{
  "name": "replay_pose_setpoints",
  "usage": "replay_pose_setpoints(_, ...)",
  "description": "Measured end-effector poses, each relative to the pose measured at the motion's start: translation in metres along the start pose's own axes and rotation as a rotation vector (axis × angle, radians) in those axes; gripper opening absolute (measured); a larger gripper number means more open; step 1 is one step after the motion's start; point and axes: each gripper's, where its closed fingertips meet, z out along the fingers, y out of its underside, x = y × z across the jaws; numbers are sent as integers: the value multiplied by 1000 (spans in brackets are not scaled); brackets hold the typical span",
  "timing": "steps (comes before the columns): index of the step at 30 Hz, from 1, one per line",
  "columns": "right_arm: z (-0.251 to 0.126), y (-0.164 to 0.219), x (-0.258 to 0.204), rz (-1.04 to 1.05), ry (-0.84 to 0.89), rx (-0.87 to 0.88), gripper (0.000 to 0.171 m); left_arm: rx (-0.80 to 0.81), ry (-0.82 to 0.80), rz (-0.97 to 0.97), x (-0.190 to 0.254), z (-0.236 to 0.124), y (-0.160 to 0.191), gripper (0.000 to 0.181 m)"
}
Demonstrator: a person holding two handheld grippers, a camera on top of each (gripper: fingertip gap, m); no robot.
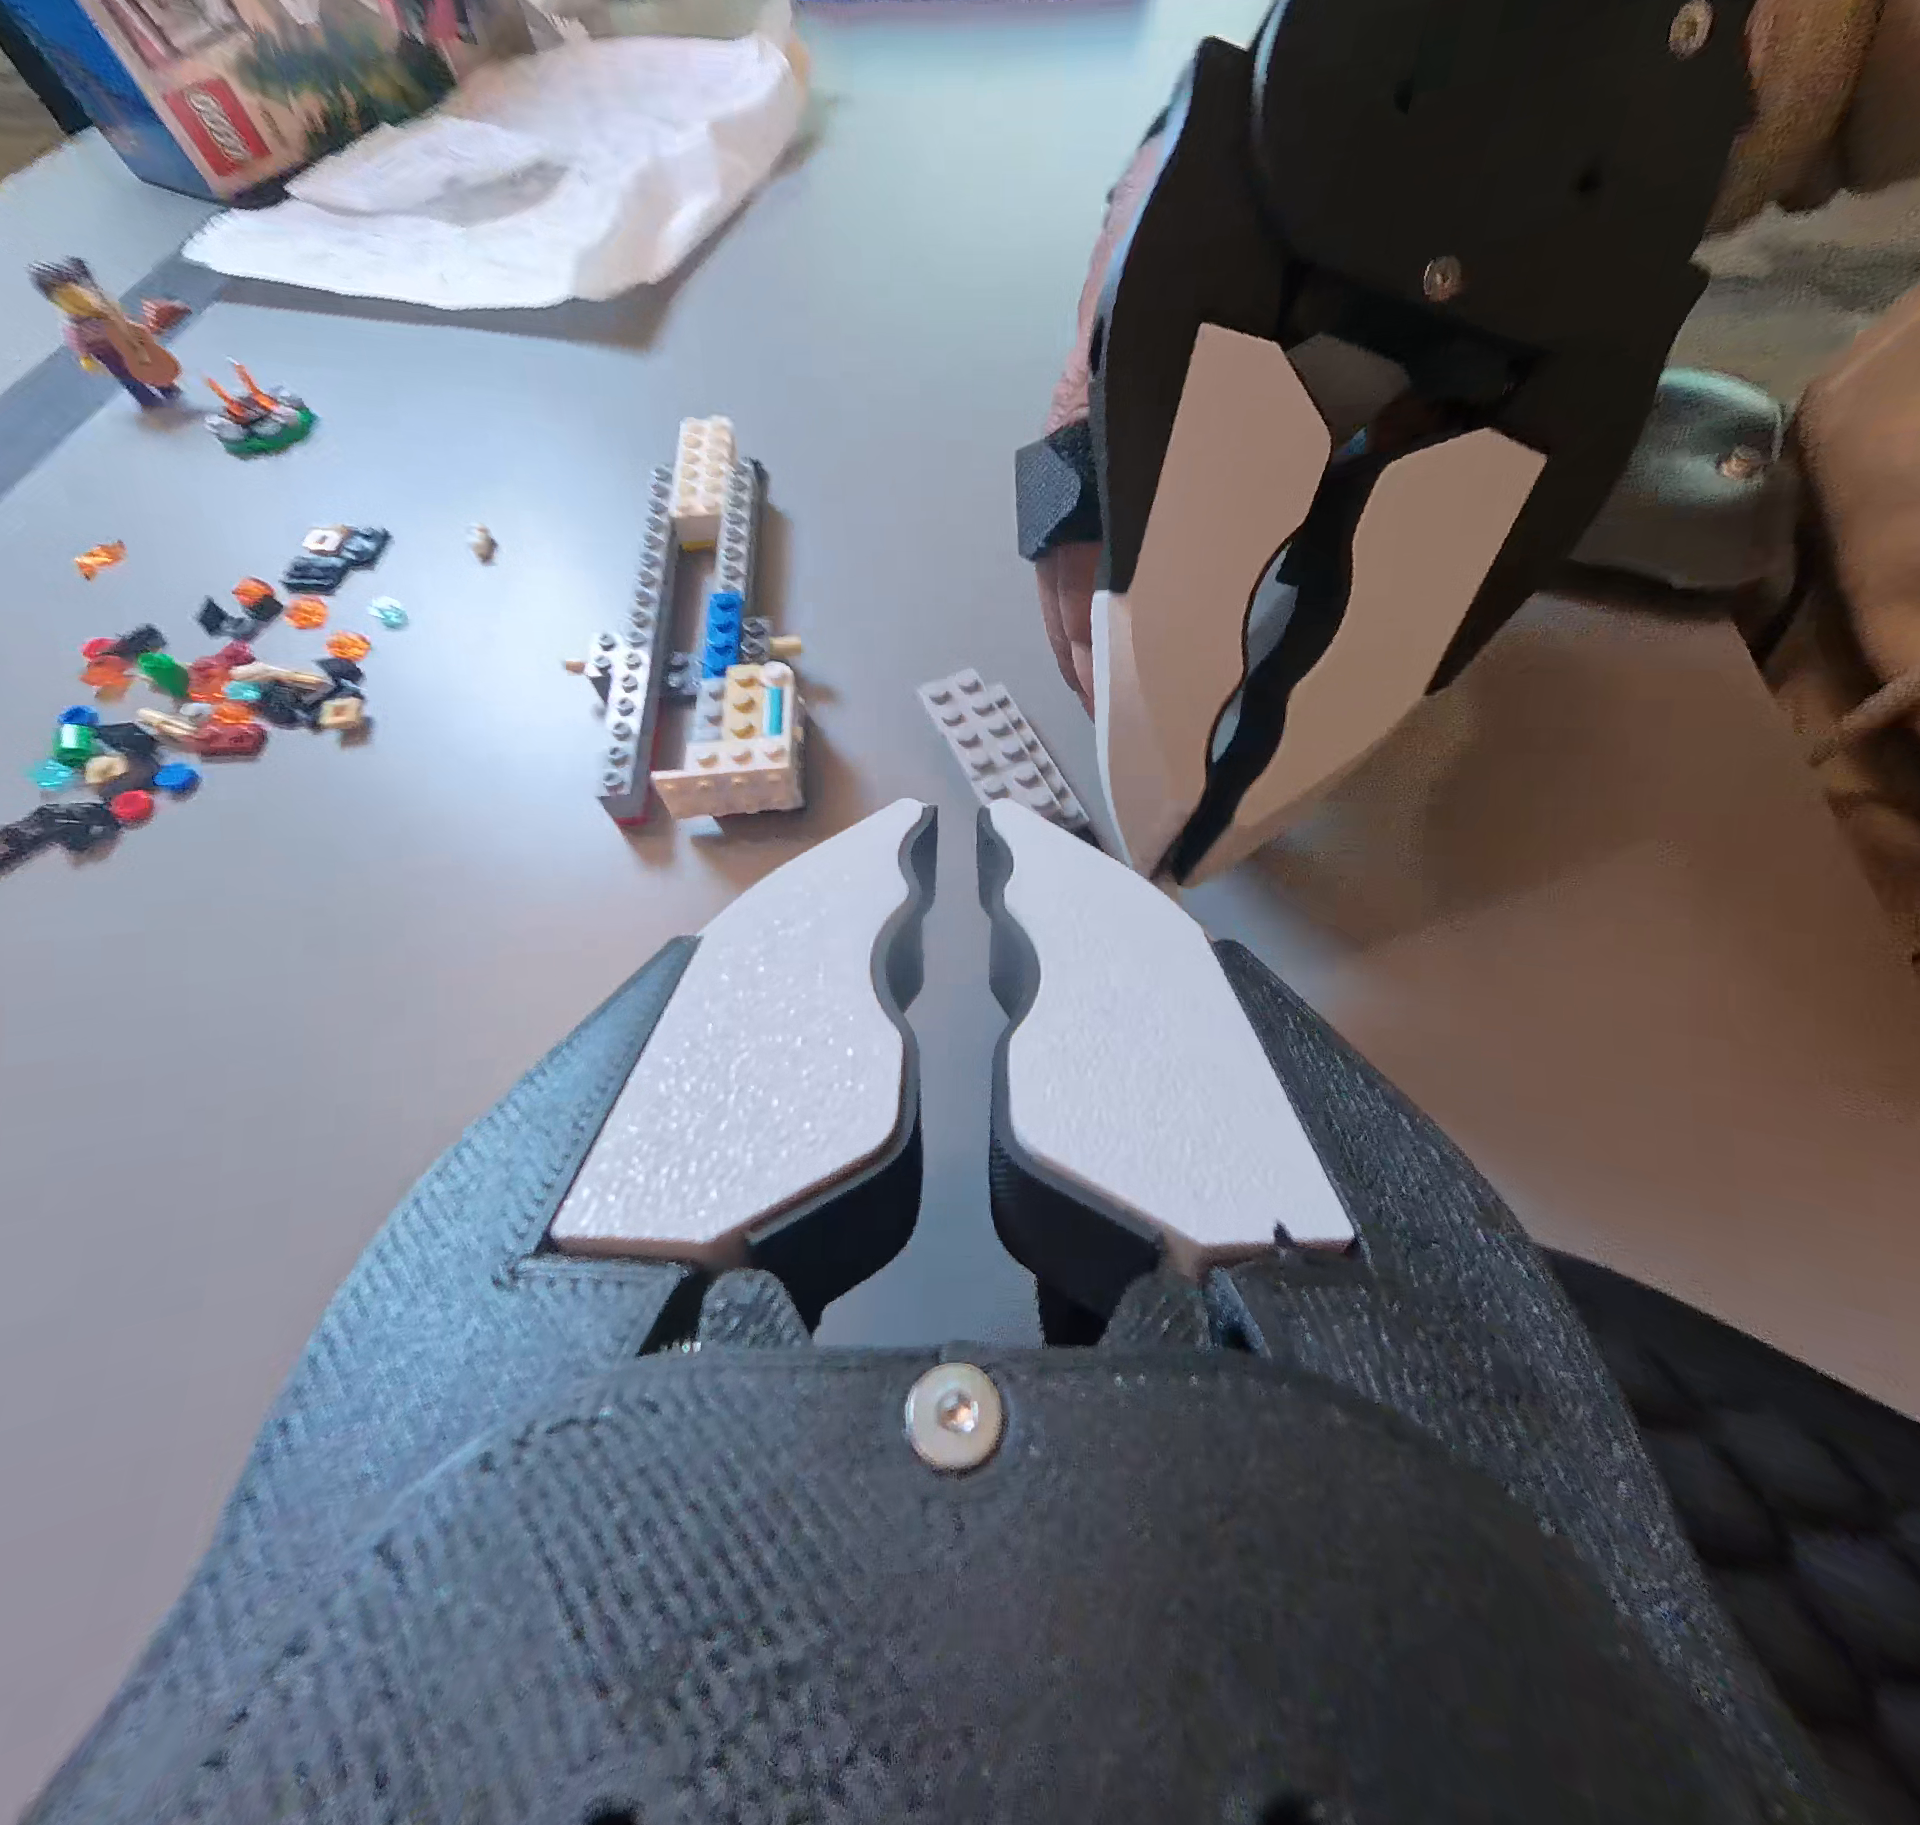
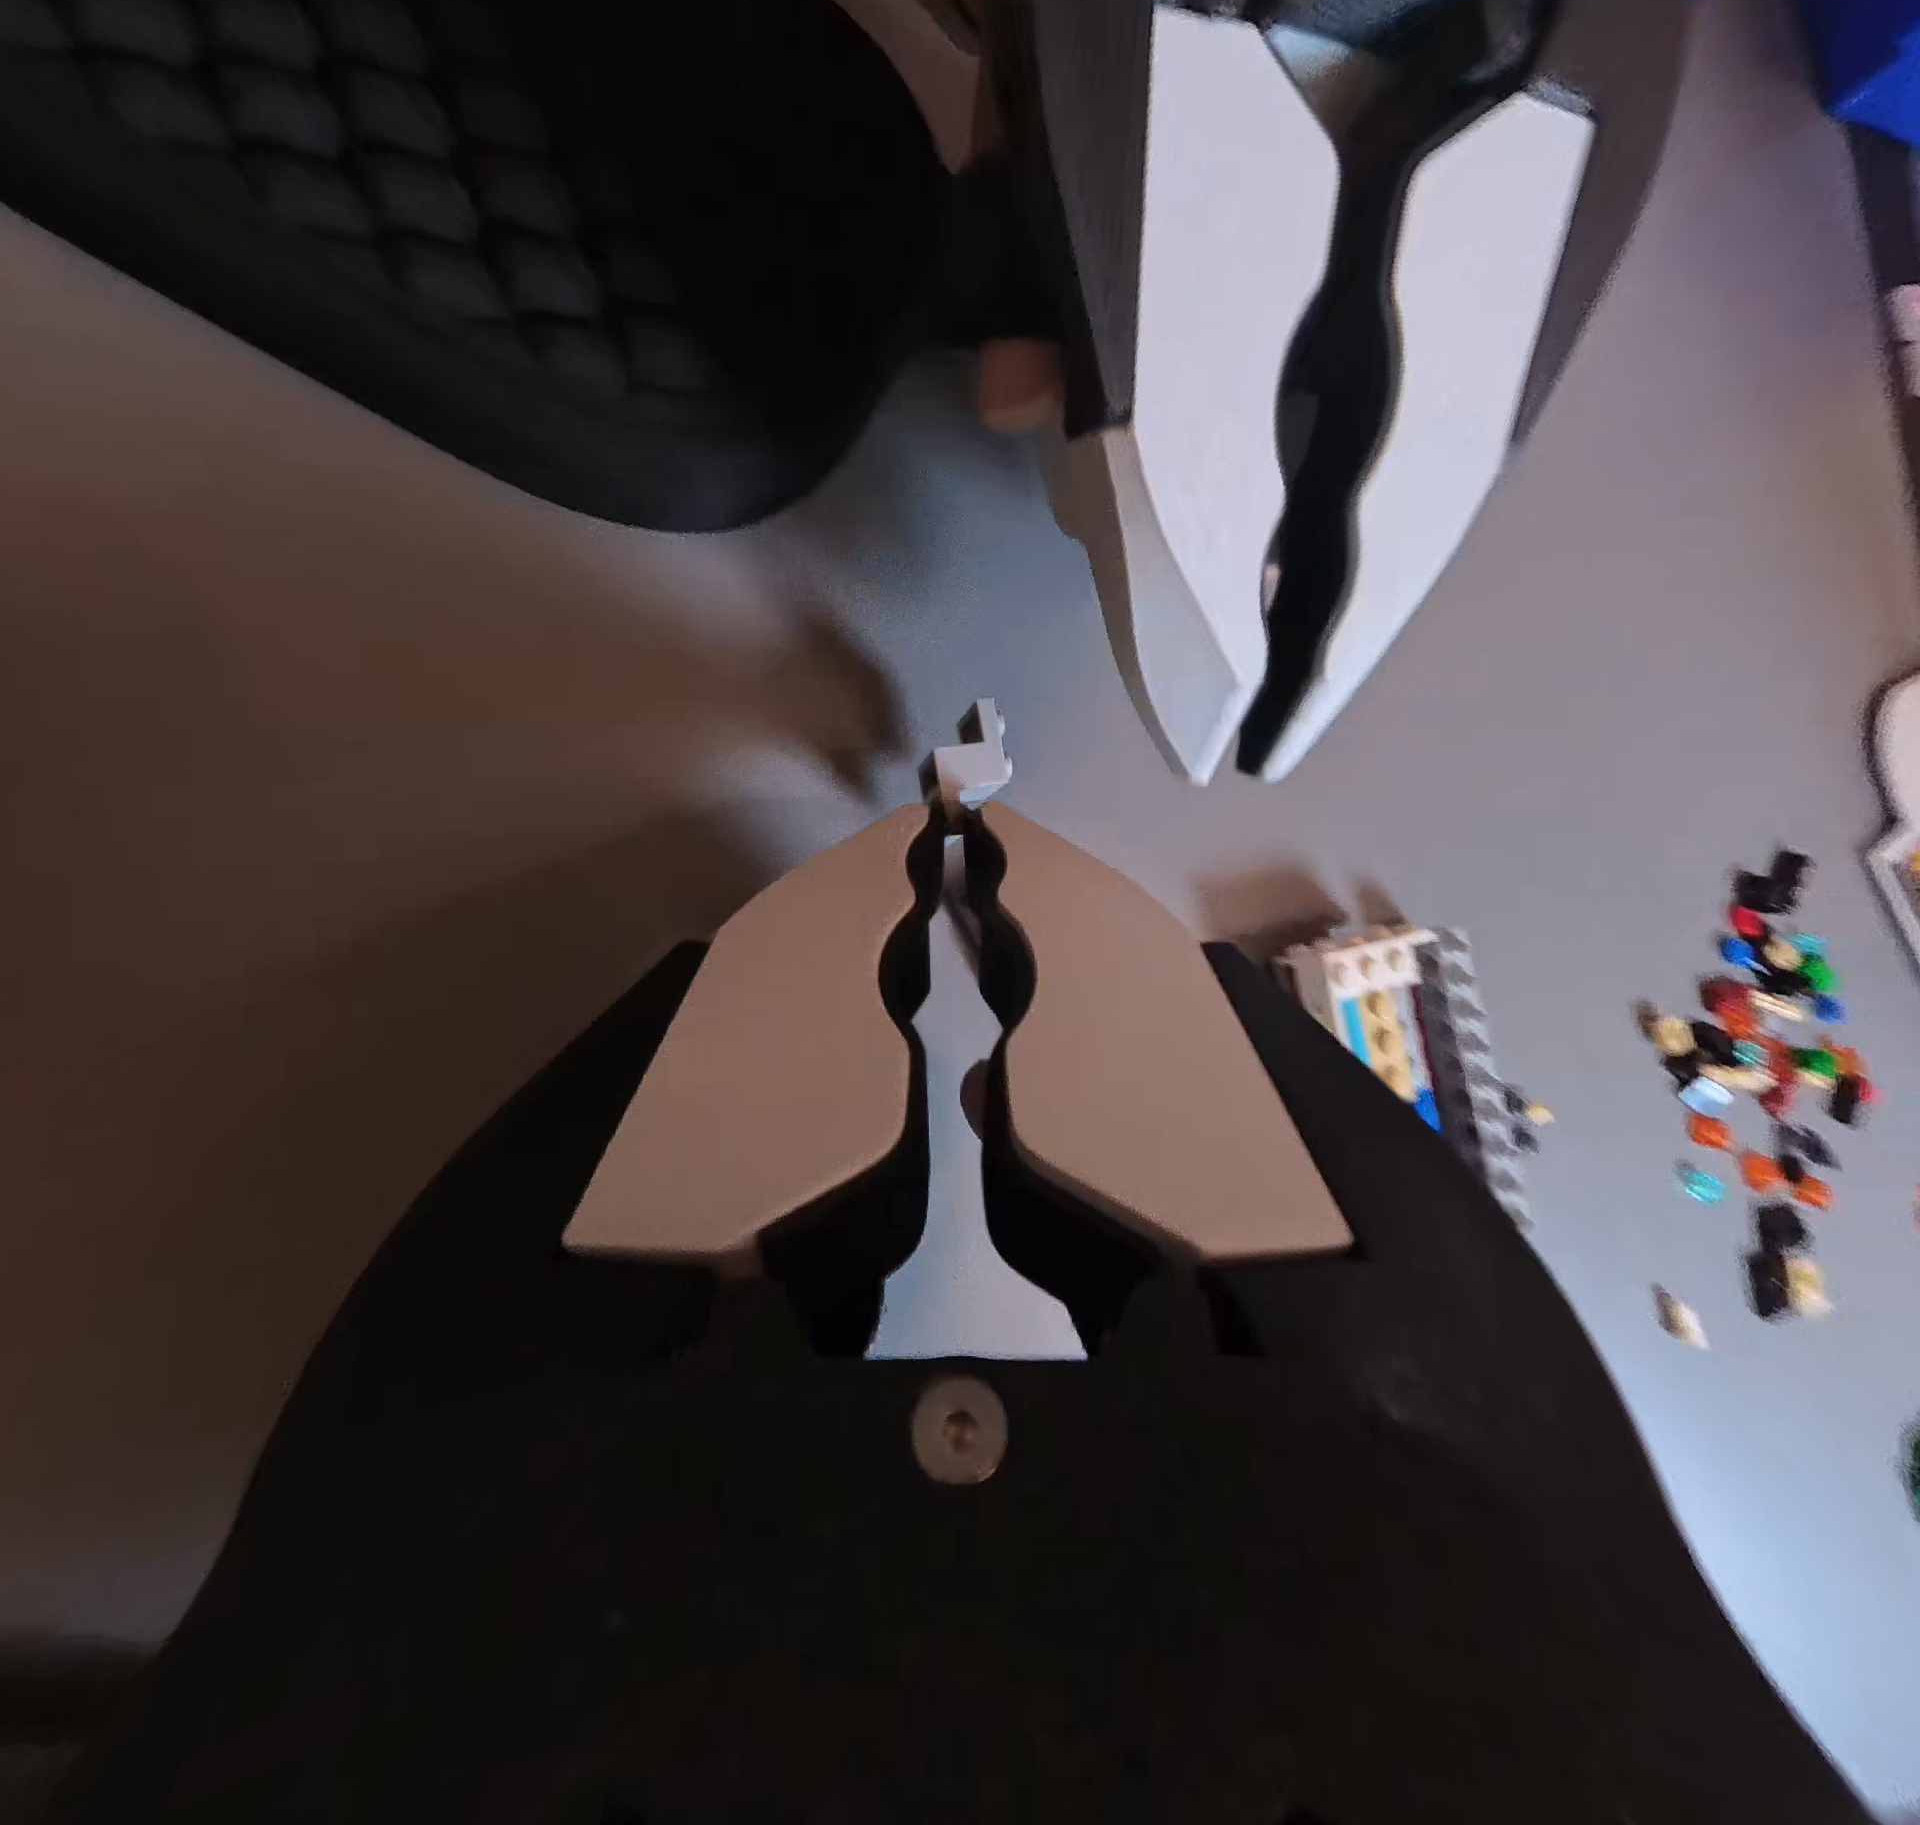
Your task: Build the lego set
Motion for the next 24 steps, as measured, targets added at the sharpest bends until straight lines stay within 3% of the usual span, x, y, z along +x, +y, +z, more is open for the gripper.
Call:
replay_pose_setpoints(1,-6,4,8,-22,59,-7,3,34,-27,-14,-6,-3,-5,7)
replay_pose_setpoints(4,-26,10,34,-96,282,-19,4,127,-73,-106,-18,-10,-18,8)
replay_pose_setpoints(8,-43,1,47,-280,545,-11,4,204,45,-299,-6,-5,-30,24)
replay_pose_setpoints(11,-45,-10,46,-388,633,20,4,217,117,-367,4,-1,-32,27)
replay_pose_setpoints(15,-44,-17,44,-457,671,37,4,232,168,-405,7,-3,-34,18)
replay_pose_setpoints(17,-43,-18,41,-429,621,73,4,226,185,-385,10,-5,-34,18)
replay_pose_setpoints(19,-41,-16,33,-334,464,118,6,205,182,-309,14,-4,-33,17)
replay_pose_setpoints(21,-44,-16,26,-156,267,185,20,194,197,-220,22,-5,-32,17)
replay_pose_setpoints(24,-53,-19,28,146,-2,272,26,200,210,-93,32,-6,-34,17)
